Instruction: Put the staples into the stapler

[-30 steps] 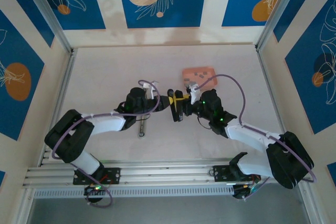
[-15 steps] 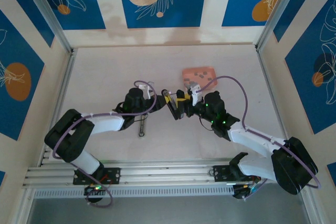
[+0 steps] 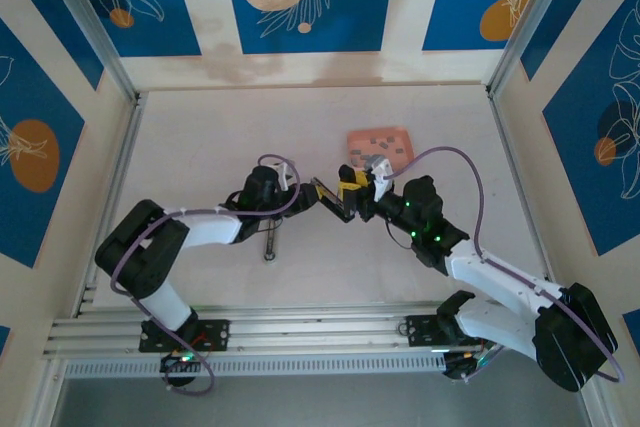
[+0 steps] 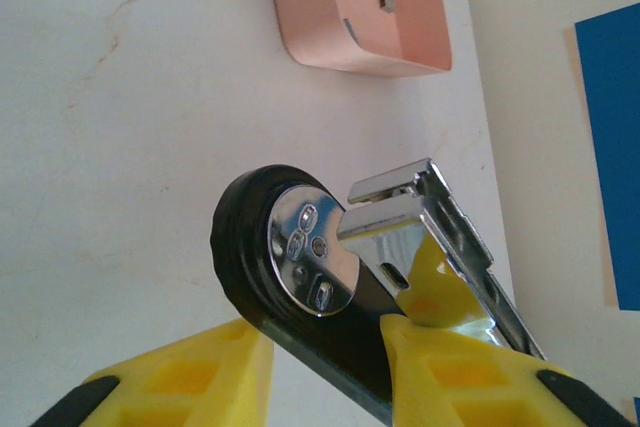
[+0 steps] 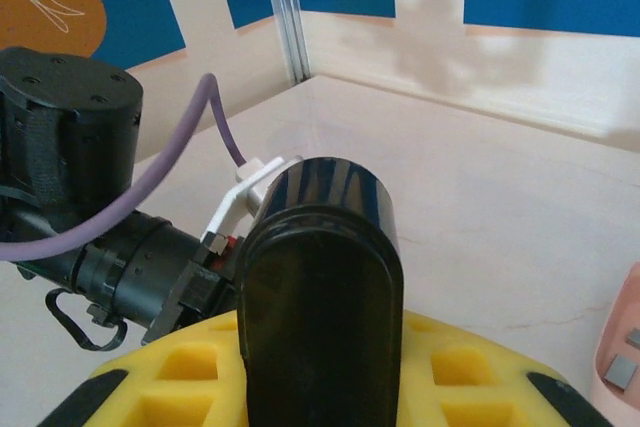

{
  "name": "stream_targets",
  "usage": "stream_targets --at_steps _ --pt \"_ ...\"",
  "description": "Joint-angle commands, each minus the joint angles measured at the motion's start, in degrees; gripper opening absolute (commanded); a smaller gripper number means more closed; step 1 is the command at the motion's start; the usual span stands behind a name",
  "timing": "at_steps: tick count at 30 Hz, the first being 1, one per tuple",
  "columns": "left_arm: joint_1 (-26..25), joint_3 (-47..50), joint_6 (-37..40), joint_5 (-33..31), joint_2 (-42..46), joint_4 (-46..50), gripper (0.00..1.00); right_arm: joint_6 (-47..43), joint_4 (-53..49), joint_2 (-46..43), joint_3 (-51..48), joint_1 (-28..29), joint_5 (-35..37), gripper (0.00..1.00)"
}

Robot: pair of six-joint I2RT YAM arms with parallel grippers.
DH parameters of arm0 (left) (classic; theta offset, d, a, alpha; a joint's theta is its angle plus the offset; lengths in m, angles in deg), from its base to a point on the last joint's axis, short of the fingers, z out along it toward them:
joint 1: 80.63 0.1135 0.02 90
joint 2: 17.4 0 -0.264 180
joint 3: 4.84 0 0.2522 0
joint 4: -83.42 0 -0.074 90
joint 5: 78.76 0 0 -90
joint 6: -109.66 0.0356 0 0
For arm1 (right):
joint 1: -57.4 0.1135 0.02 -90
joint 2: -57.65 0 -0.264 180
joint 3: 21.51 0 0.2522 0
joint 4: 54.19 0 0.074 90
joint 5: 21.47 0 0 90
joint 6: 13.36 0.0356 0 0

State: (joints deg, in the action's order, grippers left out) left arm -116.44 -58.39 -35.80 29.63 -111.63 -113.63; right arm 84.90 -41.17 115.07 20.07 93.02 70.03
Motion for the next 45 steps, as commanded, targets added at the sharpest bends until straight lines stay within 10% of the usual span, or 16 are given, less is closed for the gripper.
stream_targets --at_steps 1,23,45 --pt "-0.94 -1.83 0.62 -0.23 -2.56 1.68 0.34 1.07 14.37 -2.28 3.68 1.04 -7.57 0.00" --pt "-6.47 -4.80 -1.24 5.58 -5.98 -8.92 0.45 0.22 24.88 13.79 16.57 -5.00 -9.57 0.00" --pt "-6.29 -0.93 29.28 6.88 14.83 -1.17 0.68 2.62 22.94 14.73 18.20 -14.46 -26.93 0.00"
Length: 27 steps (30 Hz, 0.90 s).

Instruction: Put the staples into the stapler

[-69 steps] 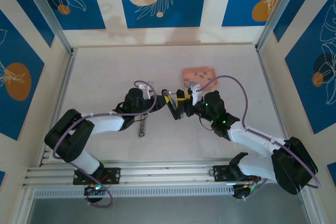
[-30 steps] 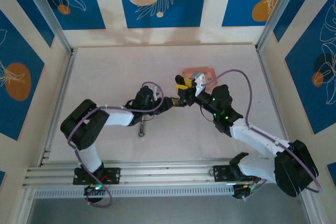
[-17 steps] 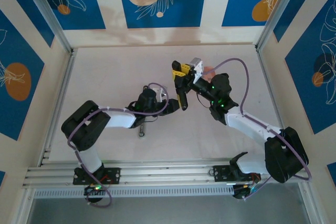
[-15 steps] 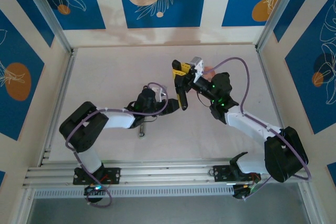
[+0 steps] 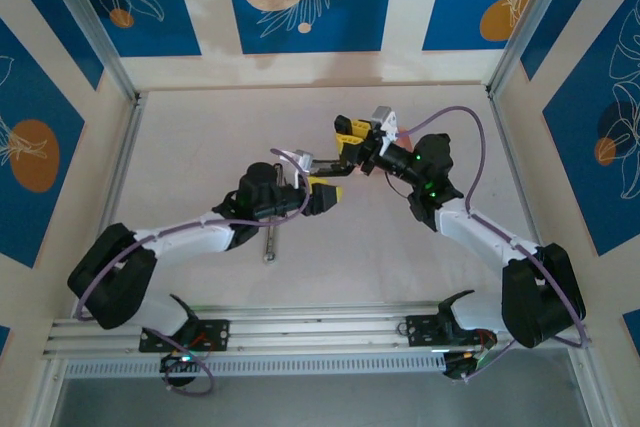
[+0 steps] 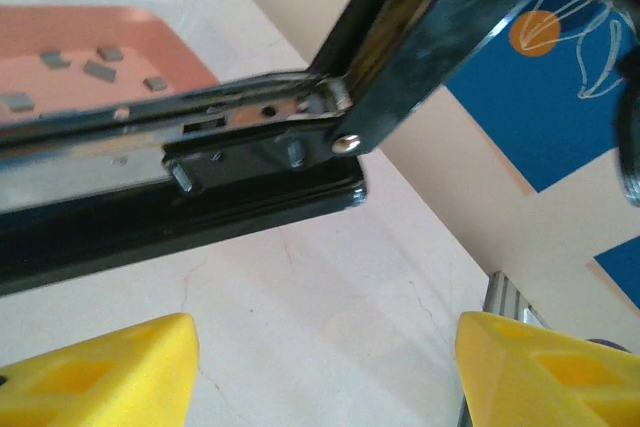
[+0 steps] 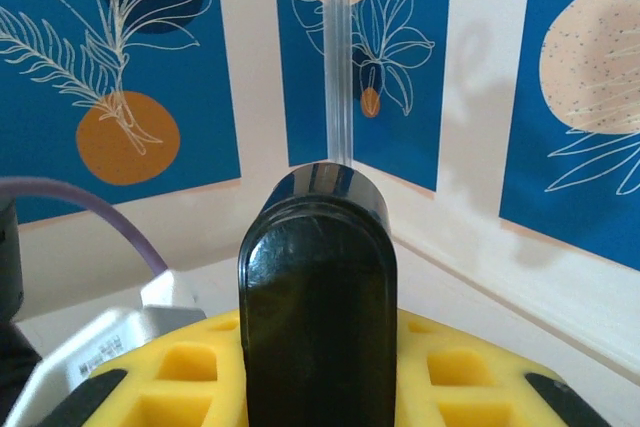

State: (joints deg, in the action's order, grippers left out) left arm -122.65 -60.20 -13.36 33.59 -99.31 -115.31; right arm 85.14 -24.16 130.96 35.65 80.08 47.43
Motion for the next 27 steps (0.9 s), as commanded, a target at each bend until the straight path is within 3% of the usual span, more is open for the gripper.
stream_targets --at_steps 1,7,11,17,21,27 --pt "-0.07 1.03 9.03 3.64 3.85 0.75 0.68 3.31 6.42 -1.07 2.57 -2.21 -5.56 0.00" --pt "0.28 -0.67 18.50 1.78 10.83 10.48 0.69 4.43 6.00 -1.76 2.66 -4.80 -11.39 0.00" --pt "0.43 -2.31 27.32 1.29 14.15 17.34 0.69 4.43 5.37 -1.95 3.16 -6.20 -18.90 0.00" --pt "0.39 -2.84 40.50 7.27 14.47 19.39 0.69 4.62 5.66 -1.95 3.88 -7.09 -30.82 0.00" --pt "0.41 -4.13 43.70 11.47 11.90 18.33 0.65 4.65 5.71 -1.94 4.28 -6.87 -36.38 0.00" --pt "0.36 -5.07 40.50 13.68 7.31 11.34 0.59 2.42 2.90 -3.25 4.44 -4.78 -38.68 0.00"
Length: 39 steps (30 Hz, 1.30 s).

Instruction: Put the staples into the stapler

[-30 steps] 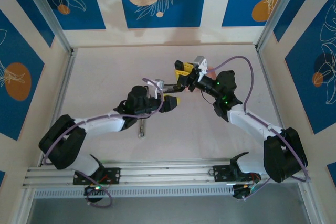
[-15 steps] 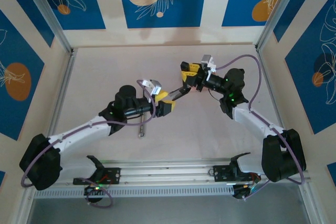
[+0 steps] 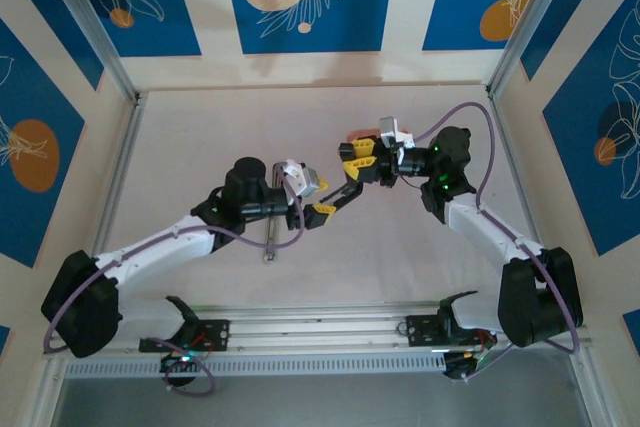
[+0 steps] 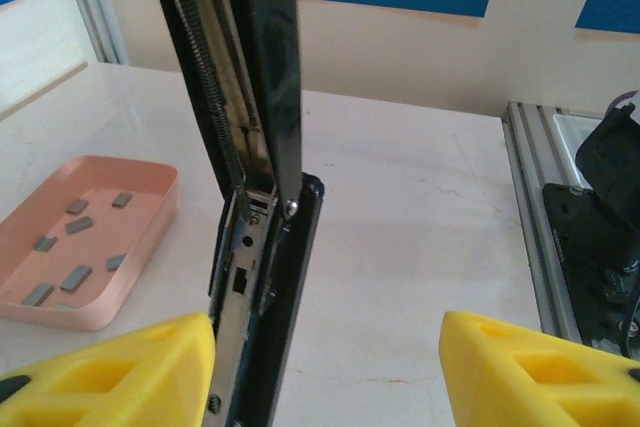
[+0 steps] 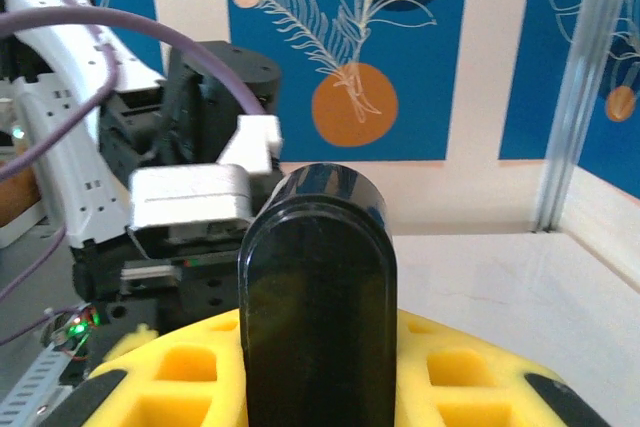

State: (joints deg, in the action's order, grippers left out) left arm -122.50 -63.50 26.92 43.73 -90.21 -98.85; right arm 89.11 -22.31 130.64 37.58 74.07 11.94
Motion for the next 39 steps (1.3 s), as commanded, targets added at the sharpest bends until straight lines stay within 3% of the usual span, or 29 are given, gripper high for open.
stream_targets --at_steps 1,10,17,34,39 --pt "0.23 -1.76 -0.69 3.86 -2.34 -6.46 0.58 -1.70 0.75 -3.08 2.49 1.60 -3.17 0.00" --pt "0.10 -2.85 -3.58 6.62 -6.20 -11.37 0.52 -1.49 0.92 -3.39 2.14 3.19 -1.35 0.00" --pt "-0.12 -3.94 -3.49 6.87 -7.73 -12.08 0.41 -0.80 2.07 -3.03 2.47 3.86 -0.98 0.00" --pt "-0.94 -4.82 -1.85 6.89 -9.98 -12.13 0.36 2.08 5.43 -1.28 3.10 4.72 -1.16 0.00" --pt "-1.13 -4.93 -1.80 6.77 -10.15 -12.00 0.26 2.53 5.90 -1.25 3.02 4.72 -1.18 0.00"
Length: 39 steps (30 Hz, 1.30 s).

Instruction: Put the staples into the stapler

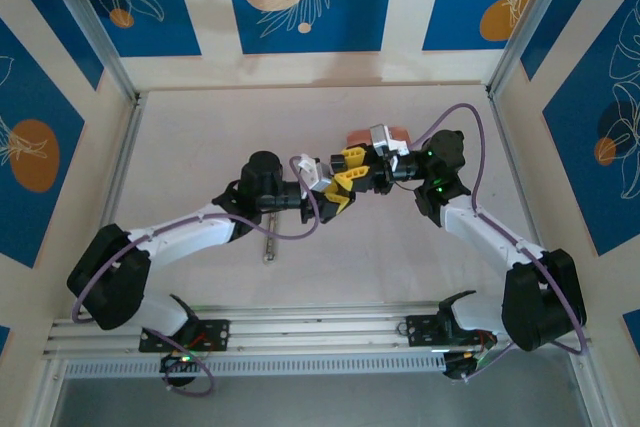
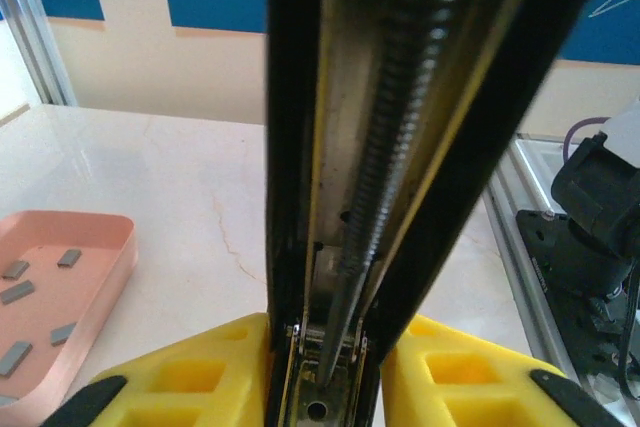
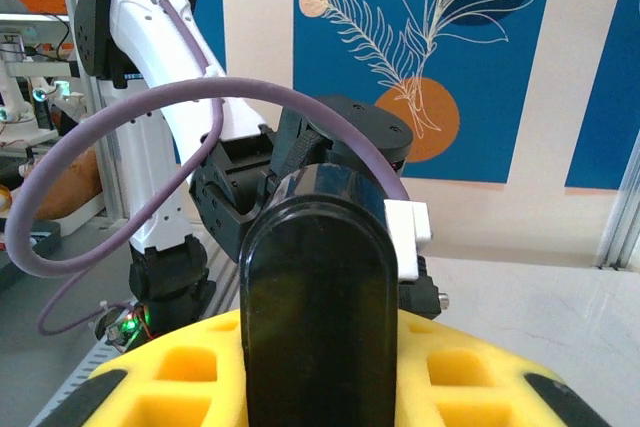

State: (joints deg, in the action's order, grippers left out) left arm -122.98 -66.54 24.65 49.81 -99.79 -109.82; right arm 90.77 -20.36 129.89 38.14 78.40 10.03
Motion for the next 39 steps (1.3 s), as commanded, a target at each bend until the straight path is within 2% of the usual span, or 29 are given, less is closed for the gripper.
stream_targets --at_steps 1,9,12,13,17,19,20,22,24,26,31,39 --pt "-0.67 -1.82 0.47 0.40 -0.49 -1.01 0.25 0.88 3.97 -0.44 2.42 0.43 0.84 0.00" --pt "-0.63 -0.61 -0.66 -2.09 0.65 -0.42 0.04 1.82 5.60 -0.68 0.53 0.32 3.10 0.00" --pt "-0.64 -0.24 -1.80 -3.18 1.06 -0.34 0.00 2.04 5.64 -0.79 -0.21 0.20 4.56 0.00" --pt "-0.69 -0.22 -2.46 -4.33 1.22 0.00 0.00 2.08 5.55 -1.00 -0.65 0.16 5.39 0.03" --pt "-0.69 -0.95 -6.89 -12.23 2.11 4.95 0.00 2.50 3.58 -2.62 -2.82 -0.63 10.83 0.42" --pt "-0.67 -1.82 -10.82 -17.20 2.58 9.15 0.00 1.95 -1.58 -4.26 -3.50 -0.76 15.90 0.54" --pt "-0.63 -2.49 -12.80 -19.60 2.67 11.79 0.00 1.63 -4.71 -5.18 -3.74 -0.93 19.06 0.56" --pt "-0.64 -3.67 -17.21 -23.84 2.76 16.60 0.00 1.47 -10.70 -7.54 -4.84 -1.21 27.41 0.57" --pt "-0.67 -4.74 -23.14 -27.98 2.46 22.12 0.00 2.69 -12.37 -10.06 -7.60 -1.88 34.82 0.58" --pt "-0.66 -5.95 -28.17 -31.42 1.57 27.47 0.00 4.00 -13.49 -12.03 -10.03 -2.40 38.84 0.59" --pt "-0.73 -11.94 -36.58 -36.29 -4.00 43.17 0.00 4.51 -18.25 -14.69 -13.07 -2.65 39.71 0.59" --pt "-0.78 -17.47 -41.03 -40.28 -11.84 52.25 0.00 5.57 -18.02 -15.11 -17.10 -2.67 39.51 0.59"
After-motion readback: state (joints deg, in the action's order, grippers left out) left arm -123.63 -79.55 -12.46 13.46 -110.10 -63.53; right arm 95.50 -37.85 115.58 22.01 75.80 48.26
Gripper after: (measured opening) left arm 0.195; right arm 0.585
